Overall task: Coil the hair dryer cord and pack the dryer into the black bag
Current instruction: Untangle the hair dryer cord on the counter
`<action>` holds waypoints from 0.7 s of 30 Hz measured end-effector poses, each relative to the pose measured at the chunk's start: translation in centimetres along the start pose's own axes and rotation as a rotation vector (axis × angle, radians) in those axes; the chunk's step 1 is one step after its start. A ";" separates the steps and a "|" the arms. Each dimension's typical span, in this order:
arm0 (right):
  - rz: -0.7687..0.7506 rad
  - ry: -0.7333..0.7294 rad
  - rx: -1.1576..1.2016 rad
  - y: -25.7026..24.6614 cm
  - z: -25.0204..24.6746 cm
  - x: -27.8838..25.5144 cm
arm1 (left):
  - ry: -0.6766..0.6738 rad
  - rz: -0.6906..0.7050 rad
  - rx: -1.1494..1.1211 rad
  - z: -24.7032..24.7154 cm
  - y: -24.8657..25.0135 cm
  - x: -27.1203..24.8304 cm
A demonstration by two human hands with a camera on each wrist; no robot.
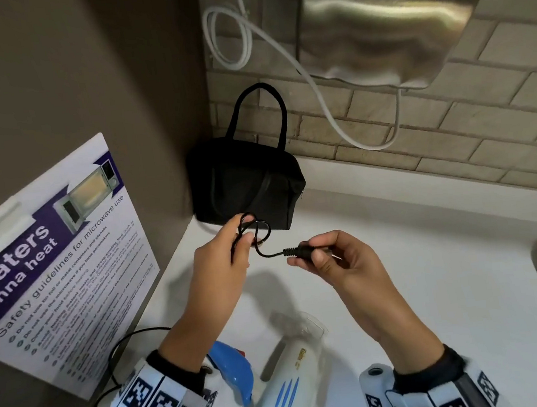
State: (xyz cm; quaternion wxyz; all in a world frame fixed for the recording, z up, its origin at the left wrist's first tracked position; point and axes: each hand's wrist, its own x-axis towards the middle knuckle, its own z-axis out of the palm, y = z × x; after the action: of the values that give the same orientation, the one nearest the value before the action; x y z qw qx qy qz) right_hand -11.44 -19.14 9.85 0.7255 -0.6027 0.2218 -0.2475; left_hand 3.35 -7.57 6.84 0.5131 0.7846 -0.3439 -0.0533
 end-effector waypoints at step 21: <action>-0.534 0.200 -0.772 2.0 1.4 0.5 | -0.208 0.040 -0.173 0.4 1.5 -1.3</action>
State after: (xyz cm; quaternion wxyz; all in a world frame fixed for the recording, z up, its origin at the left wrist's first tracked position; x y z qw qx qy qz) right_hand -9.99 -18.04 8.09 0.3349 -0.8371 0.2037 -0.3816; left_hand 1.45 -7.48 7.59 0.5412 0.7208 -0.4049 -0.1538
